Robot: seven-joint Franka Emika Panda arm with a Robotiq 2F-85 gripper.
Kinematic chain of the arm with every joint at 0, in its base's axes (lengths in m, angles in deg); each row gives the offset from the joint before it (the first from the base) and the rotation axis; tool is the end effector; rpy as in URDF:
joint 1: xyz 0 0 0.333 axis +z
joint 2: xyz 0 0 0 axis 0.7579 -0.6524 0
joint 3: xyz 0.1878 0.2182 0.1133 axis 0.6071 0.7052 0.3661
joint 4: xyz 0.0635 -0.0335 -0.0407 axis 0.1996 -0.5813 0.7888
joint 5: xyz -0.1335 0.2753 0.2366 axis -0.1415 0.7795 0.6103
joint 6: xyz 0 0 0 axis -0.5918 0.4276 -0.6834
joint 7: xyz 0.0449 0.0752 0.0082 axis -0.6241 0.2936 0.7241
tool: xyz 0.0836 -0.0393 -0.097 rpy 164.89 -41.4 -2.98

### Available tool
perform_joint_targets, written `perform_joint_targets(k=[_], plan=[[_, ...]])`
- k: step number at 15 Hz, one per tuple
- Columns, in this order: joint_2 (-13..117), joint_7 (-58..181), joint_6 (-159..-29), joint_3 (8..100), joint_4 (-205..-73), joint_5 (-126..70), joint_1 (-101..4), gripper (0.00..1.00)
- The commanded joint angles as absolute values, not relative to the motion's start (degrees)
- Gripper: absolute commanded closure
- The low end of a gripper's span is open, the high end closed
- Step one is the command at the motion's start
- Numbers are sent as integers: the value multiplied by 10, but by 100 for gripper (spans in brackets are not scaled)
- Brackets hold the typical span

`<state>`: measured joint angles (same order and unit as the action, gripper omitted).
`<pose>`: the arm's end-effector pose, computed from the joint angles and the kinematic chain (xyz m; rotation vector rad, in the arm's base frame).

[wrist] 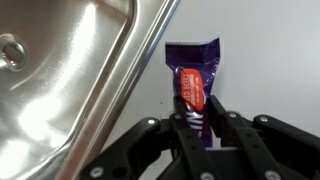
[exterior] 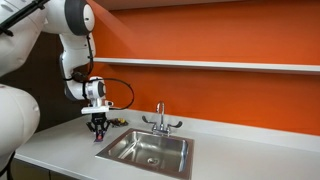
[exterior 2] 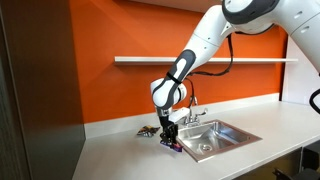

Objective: Remove the snack packet from the sink

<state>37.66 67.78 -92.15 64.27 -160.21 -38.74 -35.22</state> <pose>0.5431 0.1935 0.1496 2.8826 0.8295 -0.2676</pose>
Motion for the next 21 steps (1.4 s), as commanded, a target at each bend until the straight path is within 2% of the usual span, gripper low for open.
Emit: perform_joint_targets(k=[1,7,8,9,11,17,21], plan=[[368,692,-922,647,-1590,-395,-352,93],[363,694,-922,646,-1589,-393,-351,93],[363,694,-921,646,-1589,-393,-351,84],[363,694,-921,646,-1588,-393,-351,47],[364,693,-921,646,-1589,-394,-351,44],[380,685,-929,640,-1600,-393,-355,1],[399,676,-936,633,-1610,-389,-361,0]])
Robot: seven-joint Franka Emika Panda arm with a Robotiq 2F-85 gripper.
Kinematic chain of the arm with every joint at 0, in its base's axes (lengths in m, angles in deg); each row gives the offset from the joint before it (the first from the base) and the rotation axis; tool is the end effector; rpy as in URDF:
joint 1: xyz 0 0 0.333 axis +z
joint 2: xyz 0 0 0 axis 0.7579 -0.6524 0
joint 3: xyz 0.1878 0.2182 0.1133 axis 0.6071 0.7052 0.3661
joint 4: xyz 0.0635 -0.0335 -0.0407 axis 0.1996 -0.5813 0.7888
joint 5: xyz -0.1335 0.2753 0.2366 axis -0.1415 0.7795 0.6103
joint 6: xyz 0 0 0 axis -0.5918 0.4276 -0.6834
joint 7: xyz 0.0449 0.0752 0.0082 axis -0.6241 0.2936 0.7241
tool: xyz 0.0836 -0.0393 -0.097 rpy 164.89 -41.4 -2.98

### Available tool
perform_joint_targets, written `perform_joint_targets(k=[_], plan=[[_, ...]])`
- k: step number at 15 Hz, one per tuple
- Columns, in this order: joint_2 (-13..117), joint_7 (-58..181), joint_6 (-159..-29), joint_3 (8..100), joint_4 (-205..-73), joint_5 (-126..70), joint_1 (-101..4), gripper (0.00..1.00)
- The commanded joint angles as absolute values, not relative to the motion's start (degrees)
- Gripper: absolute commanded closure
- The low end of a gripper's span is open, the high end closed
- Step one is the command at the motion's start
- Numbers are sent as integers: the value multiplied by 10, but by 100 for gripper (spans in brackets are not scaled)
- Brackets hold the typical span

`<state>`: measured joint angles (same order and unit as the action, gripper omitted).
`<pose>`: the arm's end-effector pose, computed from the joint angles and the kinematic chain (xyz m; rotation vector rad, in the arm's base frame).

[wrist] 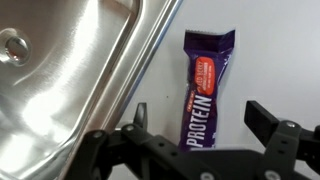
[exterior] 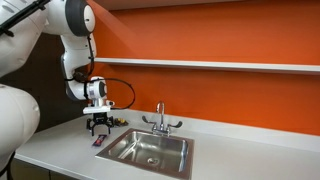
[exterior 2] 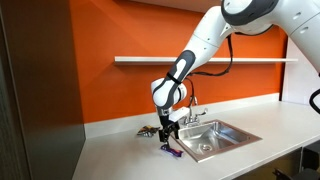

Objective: Remove the snack packet from the sink

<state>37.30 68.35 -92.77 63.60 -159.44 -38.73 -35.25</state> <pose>0.5509 0.1888 0.1510 2.8847 0.8272 -0.2435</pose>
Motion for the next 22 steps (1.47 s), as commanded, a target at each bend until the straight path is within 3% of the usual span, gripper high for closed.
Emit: perform_joint_targets(k=[1,22], plan=[[403,675,-938,630,-1612,-388,-364,0],[457,609,-997,557,-1743,-287,-469,0]])
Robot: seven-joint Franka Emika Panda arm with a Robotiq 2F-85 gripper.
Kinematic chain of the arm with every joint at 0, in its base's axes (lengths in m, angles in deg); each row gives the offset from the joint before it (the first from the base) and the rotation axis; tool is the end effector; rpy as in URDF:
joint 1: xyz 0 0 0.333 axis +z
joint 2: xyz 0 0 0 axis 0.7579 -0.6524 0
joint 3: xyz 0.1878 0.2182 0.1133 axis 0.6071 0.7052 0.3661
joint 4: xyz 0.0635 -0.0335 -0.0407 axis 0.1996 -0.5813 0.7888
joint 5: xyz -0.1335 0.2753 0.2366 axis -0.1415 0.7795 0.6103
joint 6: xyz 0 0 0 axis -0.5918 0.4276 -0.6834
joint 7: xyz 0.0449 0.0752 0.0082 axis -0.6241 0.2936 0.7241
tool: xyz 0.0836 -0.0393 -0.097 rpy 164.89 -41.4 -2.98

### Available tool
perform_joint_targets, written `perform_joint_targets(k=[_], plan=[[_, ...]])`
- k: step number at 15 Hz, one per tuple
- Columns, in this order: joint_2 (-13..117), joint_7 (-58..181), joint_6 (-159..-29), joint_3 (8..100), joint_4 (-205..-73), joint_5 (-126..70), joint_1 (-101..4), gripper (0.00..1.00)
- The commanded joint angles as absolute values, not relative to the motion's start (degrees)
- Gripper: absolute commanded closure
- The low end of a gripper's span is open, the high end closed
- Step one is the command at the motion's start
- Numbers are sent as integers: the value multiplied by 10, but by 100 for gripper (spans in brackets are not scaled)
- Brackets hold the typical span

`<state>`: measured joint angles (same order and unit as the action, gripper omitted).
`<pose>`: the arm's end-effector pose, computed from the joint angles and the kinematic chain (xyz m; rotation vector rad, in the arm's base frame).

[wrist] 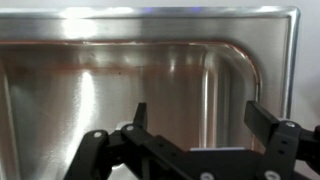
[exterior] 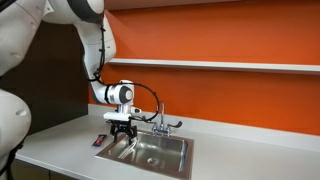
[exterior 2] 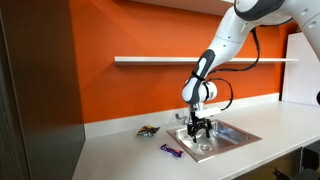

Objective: Remove the snack packet from the sink

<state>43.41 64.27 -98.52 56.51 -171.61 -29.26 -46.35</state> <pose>0.5265 0.0113 0.1434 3.0681 0.0933 -0.2935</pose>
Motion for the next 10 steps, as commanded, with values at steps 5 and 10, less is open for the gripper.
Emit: perform_joint_targets(k=[5,10], plan=[[435,594,-984,547,-1729,-290,-471,0],[435,588,-984,546,-1730,-290,-471,0]])
